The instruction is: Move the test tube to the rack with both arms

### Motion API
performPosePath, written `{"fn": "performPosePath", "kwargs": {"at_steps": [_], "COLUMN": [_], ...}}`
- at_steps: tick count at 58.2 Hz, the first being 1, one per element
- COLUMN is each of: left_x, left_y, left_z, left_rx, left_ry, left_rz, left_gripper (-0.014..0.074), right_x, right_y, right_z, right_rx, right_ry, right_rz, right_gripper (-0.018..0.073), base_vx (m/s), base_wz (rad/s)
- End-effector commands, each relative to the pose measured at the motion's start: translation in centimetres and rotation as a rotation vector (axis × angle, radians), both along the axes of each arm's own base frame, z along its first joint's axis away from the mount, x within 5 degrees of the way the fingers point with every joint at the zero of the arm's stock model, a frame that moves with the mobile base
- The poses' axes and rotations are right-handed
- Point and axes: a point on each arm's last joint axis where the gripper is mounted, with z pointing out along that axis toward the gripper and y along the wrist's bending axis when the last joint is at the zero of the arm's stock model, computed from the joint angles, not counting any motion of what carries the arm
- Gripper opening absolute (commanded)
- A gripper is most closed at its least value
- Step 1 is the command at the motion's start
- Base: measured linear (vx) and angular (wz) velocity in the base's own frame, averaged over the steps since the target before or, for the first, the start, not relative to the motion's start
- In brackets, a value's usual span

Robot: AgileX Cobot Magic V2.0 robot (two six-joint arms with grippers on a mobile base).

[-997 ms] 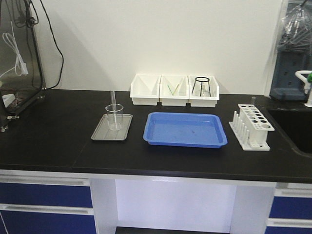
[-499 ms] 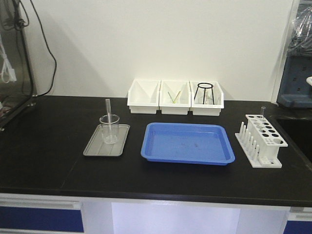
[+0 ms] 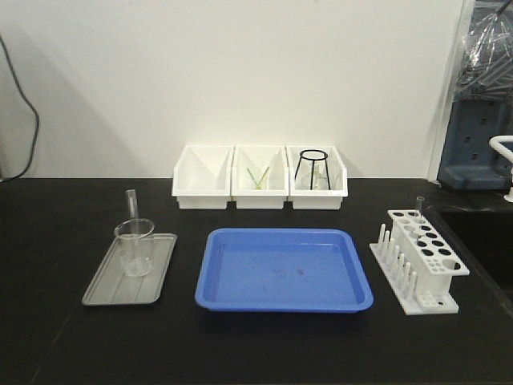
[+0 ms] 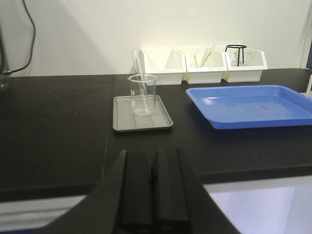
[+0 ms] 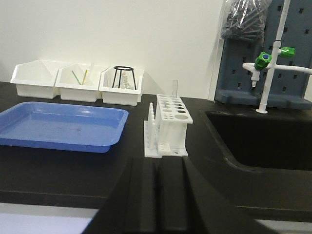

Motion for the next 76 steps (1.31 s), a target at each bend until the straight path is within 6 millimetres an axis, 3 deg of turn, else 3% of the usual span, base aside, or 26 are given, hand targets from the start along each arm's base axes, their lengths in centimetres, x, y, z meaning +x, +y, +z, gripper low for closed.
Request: {"fn": "performPosePath", "kwargs": {"at_steps": [1,76], "left_x": [-0.12,-0.12], "left_y": [0.02,0.02], "left_z": [0.71,0.71], "left_rx": [-0.023,-0.023], "left_ry": [-0.095,-0.095], "left_rz": [0.001,0.001], "left_gripper": [-0.0003,-0.0003], "right_x": [-0.14,-0.14], "right_y": [-0.01,-0.01], "right_z": [0.69,0.68], "right_rx": [-0.005,-0.005], "right_ry": [-0.087,-0.086], "right_rz": [-0.001,-0.001], "right_gripper": [-0.0011,-0.0011], "base_vx": [0.29,0.27], "base_wz": [-0.17,-0.01]}}
